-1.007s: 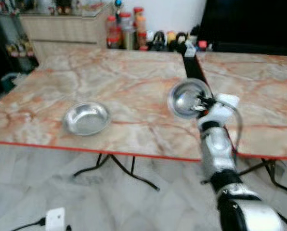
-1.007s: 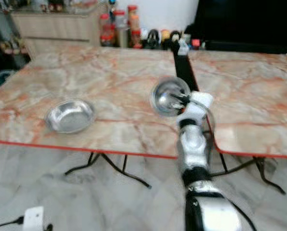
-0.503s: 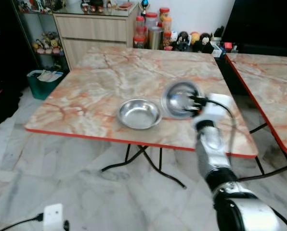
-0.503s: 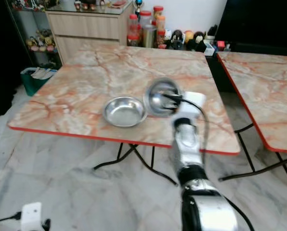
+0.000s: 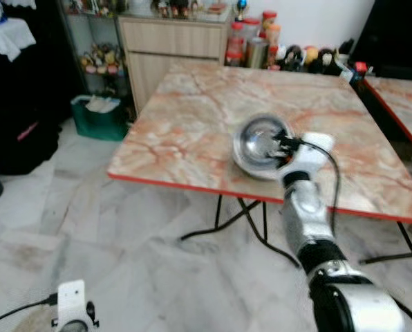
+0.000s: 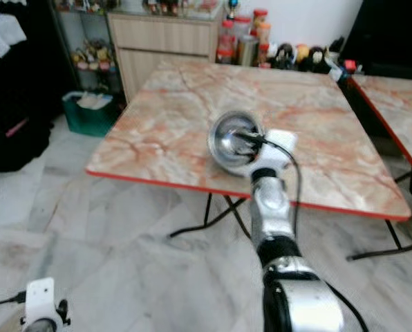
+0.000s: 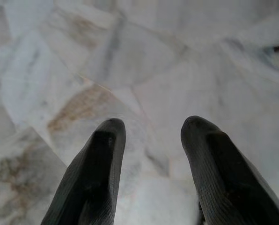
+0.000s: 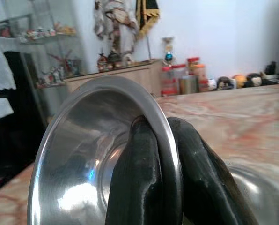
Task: Setting the table
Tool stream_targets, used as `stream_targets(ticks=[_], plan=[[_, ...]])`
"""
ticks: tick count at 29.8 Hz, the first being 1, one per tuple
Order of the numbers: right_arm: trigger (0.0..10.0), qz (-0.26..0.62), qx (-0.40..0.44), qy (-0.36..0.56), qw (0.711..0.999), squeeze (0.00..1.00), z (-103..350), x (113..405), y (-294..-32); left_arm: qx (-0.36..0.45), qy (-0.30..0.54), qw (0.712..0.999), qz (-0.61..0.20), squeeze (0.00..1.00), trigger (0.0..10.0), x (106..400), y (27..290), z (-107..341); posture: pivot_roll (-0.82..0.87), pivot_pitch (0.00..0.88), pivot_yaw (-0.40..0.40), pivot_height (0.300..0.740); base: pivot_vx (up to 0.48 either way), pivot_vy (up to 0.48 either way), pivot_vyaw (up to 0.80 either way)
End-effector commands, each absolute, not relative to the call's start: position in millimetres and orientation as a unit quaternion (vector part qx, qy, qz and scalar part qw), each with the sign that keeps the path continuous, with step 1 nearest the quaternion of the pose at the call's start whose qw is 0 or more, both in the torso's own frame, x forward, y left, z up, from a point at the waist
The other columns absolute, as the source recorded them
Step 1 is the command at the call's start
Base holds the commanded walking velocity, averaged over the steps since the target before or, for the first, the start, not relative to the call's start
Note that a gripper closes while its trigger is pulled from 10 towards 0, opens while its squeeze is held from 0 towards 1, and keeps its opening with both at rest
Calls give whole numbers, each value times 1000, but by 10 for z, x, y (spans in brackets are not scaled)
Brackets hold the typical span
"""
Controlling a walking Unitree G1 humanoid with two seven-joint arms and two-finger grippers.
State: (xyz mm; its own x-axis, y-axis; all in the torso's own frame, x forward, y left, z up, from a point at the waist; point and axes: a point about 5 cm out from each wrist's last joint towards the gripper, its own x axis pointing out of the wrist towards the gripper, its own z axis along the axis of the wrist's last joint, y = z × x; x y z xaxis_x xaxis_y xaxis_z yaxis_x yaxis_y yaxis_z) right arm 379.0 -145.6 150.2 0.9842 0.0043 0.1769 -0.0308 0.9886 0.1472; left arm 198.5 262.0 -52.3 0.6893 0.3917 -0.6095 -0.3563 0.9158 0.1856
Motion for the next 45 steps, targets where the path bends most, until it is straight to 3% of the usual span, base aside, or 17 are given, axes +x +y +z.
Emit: stream_targets(ticks=[1,14,45], plan=[[10000,-9,72,-94,993,0,1552,3802,-1592,20,339,919,200,0,10000,1975,2559,-548,141,0,-36,740,0,0,0],[10000,-11,76,-96,992,0,1545,3791,-1609,22,344,919,193,0,10000,1954,2492,-577,136,0,-36,740,37,0,0],[10000,-12,72,-81,994,0,1494,3786,-1613,19,348,917,193,0,10000,1935,2487,-591,142,0,-36,740,331,0,0]])
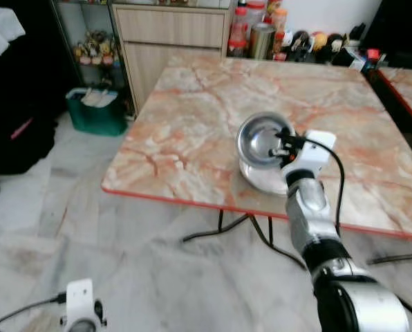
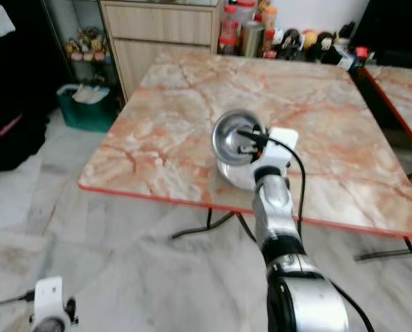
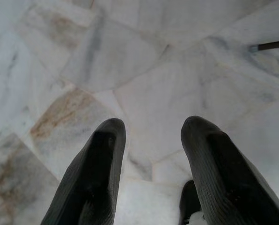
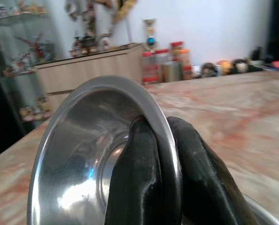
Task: Setting the table
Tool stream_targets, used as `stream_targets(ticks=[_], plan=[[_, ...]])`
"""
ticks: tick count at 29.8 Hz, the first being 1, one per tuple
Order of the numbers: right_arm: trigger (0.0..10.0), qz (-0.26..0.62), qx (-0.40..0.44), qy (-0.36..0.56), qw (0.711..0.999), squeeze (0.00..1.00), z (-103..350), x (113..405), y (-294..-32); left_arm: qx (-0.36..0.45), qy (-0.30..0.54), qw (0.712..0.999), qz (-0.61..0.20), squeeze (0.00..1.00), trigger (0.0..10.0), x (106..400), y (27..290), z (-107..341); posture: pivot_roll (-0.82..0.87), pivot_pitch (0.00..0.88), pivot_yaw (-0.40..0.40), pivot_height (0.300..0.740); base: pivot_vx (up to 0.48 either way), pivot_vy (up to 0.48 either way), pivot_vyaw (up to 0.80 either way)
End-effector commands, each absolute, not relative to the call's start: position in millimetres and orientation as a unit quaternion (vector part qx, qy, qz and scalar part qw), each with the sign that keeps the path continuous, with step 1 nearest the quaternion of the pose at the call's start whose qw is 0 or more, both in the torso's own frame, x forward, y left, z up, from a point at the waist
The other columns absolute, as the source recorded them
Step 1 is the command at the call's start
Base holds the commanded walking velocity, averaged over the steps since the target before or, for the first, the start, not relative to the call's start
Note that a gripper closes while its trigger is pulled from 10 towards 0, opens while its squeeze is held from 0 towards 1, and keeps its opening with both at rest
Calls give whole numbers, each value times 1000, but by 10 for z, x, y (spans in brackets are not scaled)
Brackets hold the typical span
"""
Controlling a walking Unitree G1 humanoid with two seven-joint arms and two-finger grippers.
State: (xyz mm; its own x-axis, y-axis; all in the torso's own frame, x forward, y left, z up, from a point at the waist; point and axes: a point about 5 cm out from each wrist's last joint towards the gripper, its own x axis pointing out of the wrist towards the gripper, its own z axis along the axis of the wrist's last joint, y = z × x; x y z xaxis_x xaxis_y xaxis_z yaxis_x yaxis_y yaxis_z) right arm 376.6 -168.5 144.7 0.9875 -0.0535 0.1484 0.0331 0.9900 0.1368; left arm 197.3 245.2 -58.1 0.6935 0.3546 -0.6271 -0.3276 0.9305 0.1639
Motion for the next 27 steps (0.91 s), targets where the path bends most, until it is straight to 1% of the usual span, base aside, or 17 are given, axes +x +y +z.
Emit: stream_targets(ticks=[1,13,19,22,25,27], plan=[[10000,-13,72,-81,994,0,1493,3785,-1614,19,348,917,193,0,10000,1934,2486,-592,142,0,-36,740,390,0,0],[10000,-11,70,-81,994,0,1489,3780,-1612,19,352,916,193,0,10000,1912,2494,-604,140,0,-38,740,393,0,0],[10000,-11,71,-76,995,0,1527,3781,-1611,19,350,915,197,0,10000,1895,2521,-603,138,0,-40,740,0,0,0],[10000,-18,90,-77,993,0,1561,3763,-1637,21,354,914,196,0,10000,1871,2536,-612,137,0,-41,740,0,0,0],[10000,-50,129,-63,988,0,1557,3712,-1690,22,357,913,195,0,10000,1853,2547,-620,133,0,-40,740,0,0,0],[10000,-56,139,-57,987,0,1554,3697,-1691,22,358,913,195,0,10000,1850,2550,-621,132,0,-39,740,0,0,0]])
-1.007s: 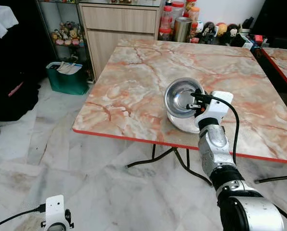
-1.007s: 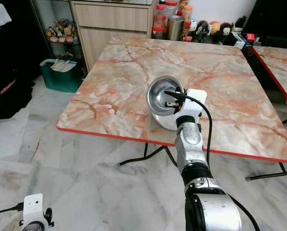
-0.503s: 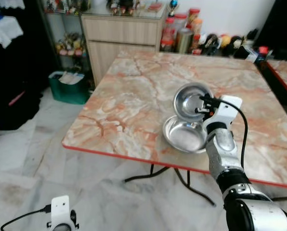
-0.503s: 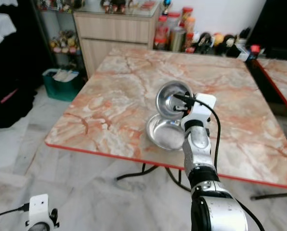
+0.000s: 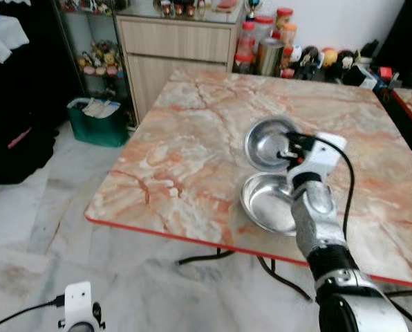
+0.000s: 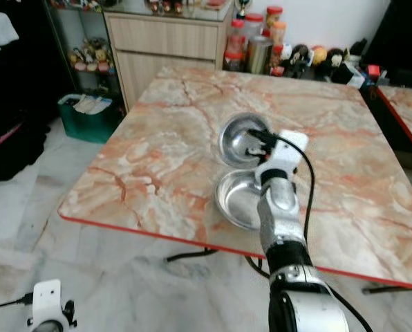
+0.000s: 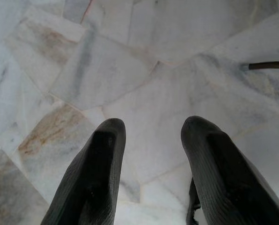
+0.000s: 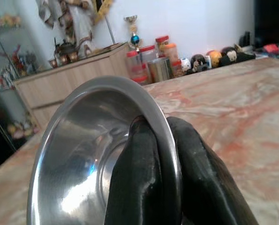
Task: Setting the table
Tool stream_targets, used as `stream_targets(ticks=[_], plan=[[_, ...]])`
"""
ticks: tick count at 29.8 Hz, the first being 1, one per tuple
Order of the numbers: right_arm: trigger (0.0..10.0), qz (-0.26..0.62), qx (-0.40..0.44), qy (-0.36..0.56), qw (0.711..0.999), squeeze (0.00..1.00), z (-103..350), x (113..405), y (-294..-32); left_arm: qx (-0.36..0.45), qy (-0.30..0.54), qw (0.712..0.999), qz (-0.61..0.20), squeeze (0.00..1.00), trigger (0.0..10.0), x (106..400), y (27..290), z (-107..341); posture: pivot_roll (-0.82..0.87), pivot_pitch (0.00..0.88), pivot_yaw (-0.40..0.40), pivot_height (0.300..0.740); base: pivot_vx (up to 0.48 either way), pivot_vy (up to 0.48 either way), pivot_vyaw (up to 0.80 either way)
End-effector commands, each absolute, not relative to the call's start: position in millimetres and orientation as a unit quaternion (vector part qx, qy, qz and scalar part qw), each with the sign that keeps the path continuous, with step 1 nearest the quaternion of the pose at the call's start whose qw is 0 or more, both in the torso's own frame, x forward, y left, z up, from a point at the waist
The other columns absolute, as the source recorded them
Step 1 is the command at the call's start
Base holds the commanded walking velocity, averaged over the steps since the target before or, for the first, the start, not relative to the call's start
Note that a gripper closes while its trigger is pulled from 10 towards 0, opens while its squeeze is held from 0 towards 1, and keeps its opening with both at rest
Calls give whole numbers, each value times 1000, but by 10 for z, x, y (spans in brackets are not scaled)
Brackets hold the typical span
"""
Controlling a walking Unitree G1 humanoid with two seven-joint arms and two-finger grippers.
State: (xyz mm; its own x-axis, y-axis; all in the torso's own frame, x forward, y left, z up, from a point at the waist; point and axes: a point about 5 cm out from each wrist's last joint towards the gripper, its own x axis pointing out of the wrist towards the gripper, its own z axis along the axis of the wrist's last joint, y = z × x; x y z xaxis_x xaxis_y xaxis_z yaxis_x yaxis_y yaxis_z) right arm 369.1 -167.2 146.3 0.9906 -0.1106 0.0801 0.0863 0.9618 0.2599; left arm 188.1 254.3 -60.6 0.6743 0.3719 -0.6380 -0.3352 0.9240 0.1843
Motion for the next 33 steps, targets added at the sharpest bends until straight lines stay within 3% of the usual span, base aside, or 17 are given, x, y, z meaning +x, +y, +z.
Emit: stream_targets(ticks=[1,8,14,33], plan=[[10000,-57,139,-56,987,0,1555,3693,-1690,22,358,913,195,0,10000,1850,2551,-621,132,0,-39,740,0,0,0],[10000,-83,212,-13,974,0,1571,3520,-1669,30,362,913,185,0,10000,1830,2554,-631,122,0,-36,740,0,0,0],[10000,-150,261,83,950,0,1326,3362,-1784,34,365,914,175,0,10000,1829,2529,-640,122,0,-39,740,0,0,0],[10000,-171,282,154,931,0,1126,3240,-1825,36,368,913,173,0,10000,1833,2515,-646,128,0,-47,740,0,0,0]])
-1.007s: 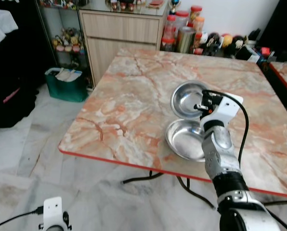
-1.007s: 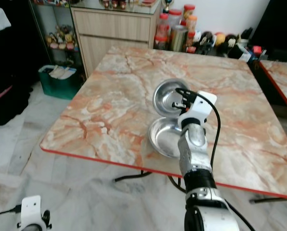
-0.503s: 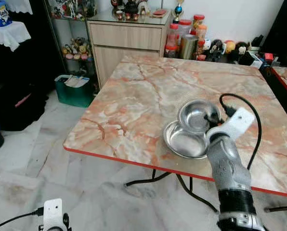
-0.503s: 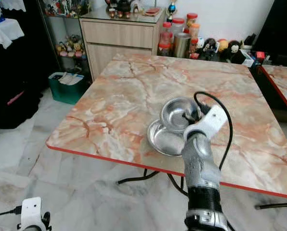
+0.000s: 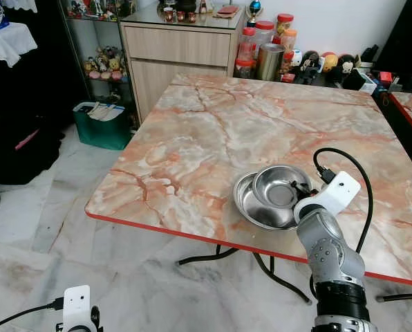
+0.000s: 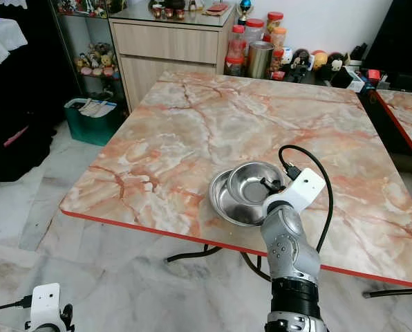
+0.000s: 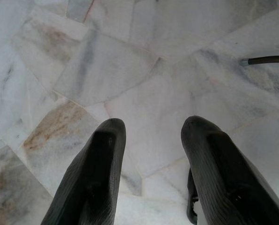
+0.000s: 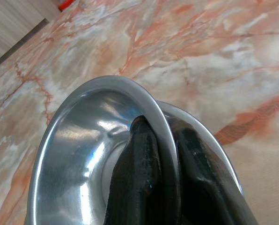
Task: Setting the table
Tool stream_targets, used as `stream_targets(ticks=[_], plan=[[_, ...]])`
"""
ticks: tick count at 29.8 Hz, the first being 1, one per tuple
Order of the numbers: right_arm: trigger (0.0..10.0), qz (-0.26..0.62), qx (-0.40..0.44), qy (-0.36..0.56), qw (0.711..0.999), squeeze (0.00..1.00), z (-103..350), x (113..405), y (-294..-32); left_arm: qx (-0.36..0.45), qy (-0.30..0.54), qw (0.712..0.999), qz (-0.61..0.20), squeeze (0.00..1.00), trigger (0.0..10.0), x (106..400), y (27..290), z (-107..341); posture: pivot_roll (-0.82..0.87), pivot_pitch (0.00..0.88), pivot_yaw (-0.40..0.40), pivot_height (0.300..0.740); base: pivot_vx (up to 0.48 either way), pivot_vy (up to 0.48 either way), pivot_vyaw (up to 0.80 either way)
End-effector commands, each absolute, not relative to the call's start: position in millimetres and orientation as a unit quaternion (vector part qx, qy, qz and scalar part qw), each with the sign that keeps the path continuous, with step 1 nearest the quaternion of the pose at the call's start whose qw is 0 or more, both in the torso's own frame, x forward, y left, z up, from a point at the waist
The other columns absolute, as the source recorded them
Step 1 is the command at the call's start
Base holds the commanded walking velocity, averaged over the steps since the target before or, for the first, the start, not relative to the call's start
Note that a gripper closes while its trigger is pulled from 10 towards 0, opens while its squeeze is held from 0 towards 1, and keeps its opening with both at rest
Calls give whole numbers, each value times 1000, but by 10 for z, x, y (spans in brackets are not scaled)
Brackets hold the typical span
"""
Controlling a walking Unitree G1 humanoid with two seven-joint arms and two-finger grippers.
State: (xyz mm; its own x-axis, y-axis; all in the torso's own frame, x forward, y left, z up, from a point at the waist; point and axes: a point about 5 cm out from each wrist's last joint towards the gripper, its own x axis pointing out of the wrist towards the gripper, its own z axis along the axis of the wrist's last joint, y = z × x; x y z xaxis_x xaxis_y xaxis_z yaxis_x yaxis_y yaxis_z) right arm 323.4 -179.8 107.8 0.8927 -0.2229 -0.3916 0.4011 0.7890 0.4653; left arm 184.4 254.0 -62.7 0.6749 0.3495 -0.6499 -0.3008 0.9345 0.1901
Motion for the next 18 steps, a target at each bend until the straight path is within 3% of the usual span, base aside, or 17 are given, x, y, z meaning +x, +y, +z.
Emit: stream_targets(ticks=[1,18], plan=[[10000,-172,283,155,931,0,1120,3237,-1827,36,368,913,173,0,10000,1831,2514,-647,128,0,-47,740,0,0,0],[10000,-169,281,185,927,0,1004,3200,-1830,34,371,911,174,0,10000,1832,2514,-650,129,0,-47,740,0,0,0]])
